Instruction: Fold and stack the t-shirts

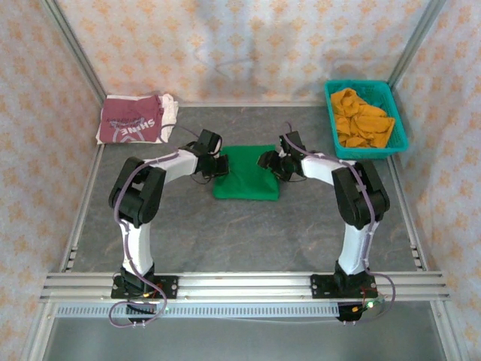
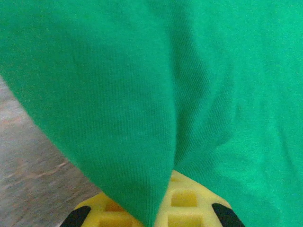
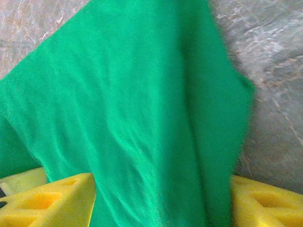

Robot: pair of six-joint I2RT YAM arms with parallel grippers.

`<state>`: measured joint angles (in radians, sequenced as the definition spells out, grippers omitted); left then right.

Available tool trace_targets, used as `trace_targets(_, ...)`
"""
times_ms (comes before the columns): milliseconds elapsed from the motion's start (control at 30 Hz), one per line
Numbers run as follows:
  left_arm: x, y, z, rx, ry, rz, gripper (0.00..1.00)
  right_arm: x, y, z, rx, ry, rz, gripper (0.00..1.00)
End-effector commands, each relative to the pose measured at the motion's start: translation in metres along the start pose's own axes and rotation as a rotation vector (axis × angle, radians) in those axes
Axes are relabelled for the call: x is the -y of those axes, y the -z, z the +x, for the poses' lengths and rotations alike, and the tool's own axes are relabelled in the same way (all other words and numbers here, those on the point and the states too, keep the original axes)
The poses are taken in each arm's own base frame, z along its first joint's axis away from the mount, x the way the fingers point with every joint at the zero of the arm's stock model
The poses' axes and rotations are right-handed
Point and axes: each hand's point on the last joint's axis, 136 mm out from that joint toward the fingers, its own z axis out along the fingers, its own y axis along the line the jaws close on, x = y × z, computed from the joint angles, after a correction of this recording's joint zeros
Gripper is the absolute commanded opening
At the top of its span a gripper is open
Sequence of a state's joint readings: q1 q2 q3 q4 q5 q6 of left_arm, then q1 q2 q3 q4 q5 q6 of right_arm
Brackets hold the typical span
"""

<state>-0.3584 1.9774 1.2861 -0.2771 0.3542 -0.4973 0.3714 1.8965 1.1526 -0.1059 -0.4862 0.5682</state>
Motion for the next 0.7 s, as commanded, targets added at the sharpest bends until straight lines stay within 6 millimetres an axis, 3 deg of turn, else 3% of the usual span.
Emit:
trace_targets(0, -0.002, 0.043, -0.019, 0.084, -0.034, -0.115, 0.00, -0.002, 0.033, -0.018, 0.104, 0.100, 0.049, 0.68)
trace_targets(133, 0.020, 0.053, -0.024, 0.128, -0.042, -0.118, 0.00, 0.008, 0.042, -0.026, 0.132, 0.102, 0.081, 0.70)
trace_targets(267, 0.034, 0.048, -0.023, 0.136, -0.057, -0.130, 0.00, 0.009, 0.046, -0.033, 0.151, 0.106, 0.109, 0.70)
trace_targets(500, 0.027, 0.047, -0.028, 0.151, -0.077, -0.154, 0.00, 0.002, 0.053, -0.039, 0.172, 0.112, 0.100, 0.70)
trace_targets(567, 0.021, 0.050, -0.033, 0.143, -0.105, -0.159, 0.00, -0.013, 0.057, -0.039, 0.170, 0.147, 0.029, 0.72)
trace_targets(667, 0.010, 0.060, -0.049, 0.155, -0.143, -0.160, 0.00, -0.058, 0.070, -0.031, 0.205, 0.255, -0.211, 0.77)
